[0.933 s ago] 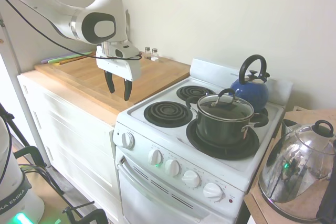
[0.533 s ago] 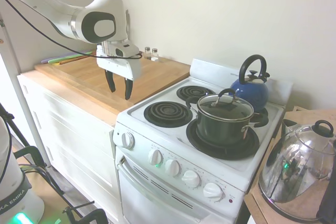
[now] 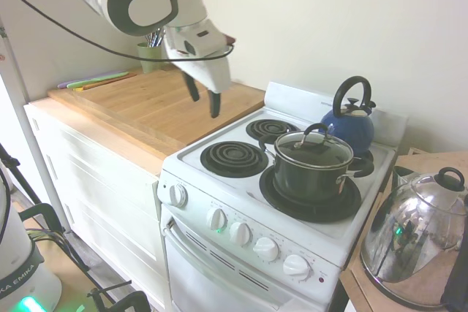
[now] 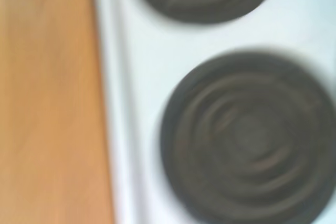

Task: Uncover the lid of the pot

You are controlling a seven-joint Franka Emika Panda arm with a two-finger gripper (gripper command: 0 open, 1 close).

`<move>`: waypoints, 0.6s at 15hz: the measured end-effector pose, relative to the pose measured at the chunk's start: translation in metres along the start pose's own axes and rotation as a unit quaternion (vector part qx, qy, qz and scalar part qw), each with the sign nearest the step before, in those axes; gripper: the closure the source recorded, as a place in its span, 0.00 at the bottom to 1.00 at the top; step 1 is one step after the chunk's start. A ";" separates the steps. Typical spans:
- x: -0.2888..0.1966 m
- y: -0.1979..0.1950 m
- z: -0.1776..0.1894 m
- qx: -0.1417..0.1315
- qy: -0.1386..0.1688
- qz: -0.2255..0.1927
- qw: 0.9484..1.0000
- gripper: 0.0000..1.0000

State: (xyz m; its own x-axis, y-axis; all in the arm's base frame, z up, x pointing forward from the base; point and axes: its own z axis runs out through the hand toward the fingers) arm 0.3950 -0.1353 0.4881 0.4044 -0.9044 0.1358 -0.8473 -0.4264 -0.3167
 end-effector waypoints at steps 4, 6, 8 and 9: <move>0.079 0.012 -0.015 0.028 0.026 0.067 0.997 0.00; 0.118 0.012 -0.009 0.024 0.041 0.092 0.995 0.00; 0.151 0.014 -0.006 0.023 0.062 0.119 0.991 0.00; 0.163 0.017 -0.008 0.024 0.071 0.133 0.988 0.00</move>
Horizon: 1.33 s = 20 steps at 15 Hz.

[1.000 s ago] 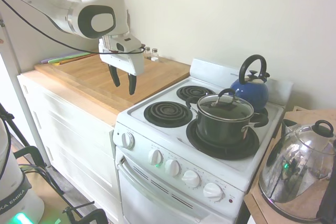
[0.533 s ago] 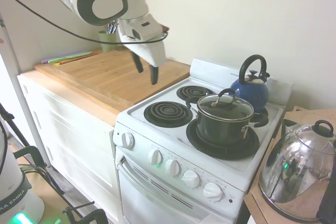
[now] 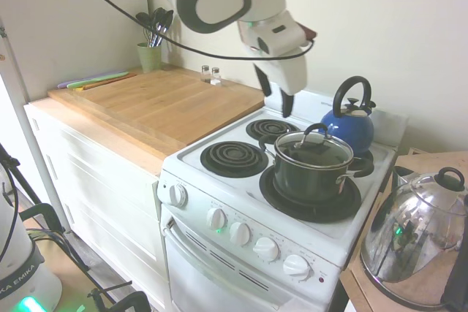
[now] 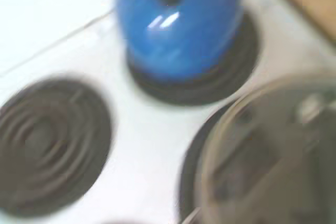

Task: Uncover the lid of the pot

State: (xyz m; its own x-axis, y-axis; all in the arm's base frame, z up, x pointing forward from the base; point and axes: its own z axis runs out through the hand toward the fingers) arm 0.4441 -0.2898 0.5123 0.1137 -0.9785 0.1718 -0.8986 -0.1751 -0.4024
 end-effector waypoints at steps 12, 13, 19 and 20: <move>0.029 -0.014 0.047 -0.050 0.030 0.054 0.997 1.00; 0.029 -0.014 0.048 -0.052 0.029 0.054 0.997 1.00; 0.032 -0.010 0.051 -0.055 0.026 0.061 0.996 1.00; 0.031 -0.010 0.051 -0.055 0.025 0.061 0.996 1.00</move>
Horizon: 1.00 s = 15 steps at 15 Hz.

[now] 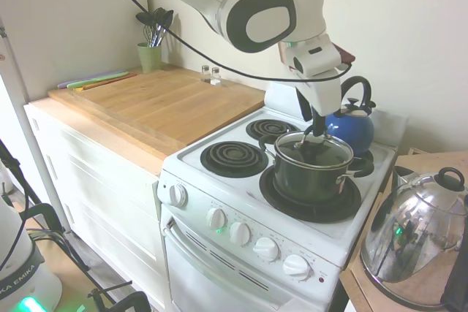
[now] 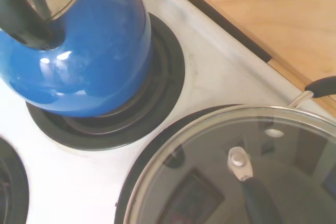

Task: Uncover the lid of the pot

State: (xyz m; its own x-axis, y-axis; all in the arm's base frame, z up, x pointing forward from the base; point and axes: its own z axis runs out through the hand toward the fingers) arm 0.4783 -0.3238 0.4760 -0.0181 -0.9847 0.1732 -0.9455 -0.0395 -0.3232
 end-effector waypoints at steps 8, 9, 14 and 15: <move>-0.001 0.000 0.006 -0.004 -0.003 0.000 1.000 1.00; -0.001 0.000 0.006 -0.004 -0.004 0.000 1.000 1.00; 0.002 0.000 0.006 0.003 -0.012 0.006 1.000 1.00; 0.004 0.000 0.006 0.004 -0.016 0.005 1.000 1.00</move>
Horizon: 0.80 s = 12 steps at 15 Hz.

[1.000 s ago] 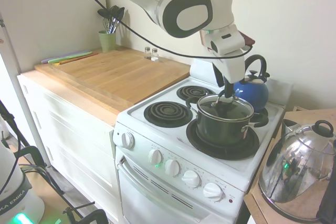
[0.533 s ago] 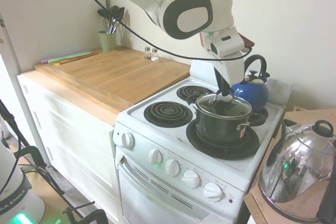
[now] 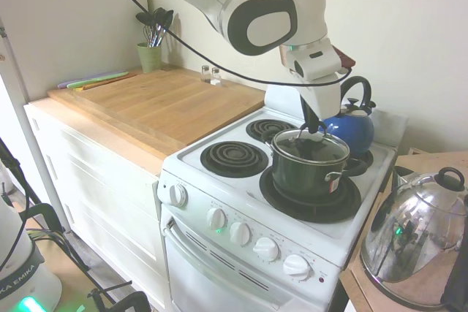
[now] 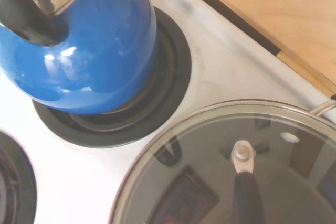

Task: Uncover the lid of the pot

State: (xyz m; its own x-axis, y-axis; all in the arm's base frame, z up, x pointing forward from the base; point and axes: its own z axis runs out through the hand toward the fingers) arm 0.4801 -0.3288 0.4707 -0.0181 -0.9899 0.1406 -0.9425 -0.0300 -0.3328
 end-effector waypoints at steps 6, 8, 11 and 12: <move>0.013 0.004 -0.005 0.011 -0.009 0.003 1.000 1.00; 0.013 -0.001 -0.016 0.017 -0.003 -0.003 1.000 1.00; 0.010 -0.006 -0.042 0.024 0.011 -0.014 1.000 1.00; 0.005 -0.009 -0.055 0.028 0.017 -0.018 0.999 1.00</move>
State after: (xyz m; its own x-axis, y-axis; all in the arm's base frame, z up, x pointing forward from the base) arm 0.4699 -0.3263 0.5259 0.0028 -0.9827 0.1850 -0.9227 -0.0739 -0.3783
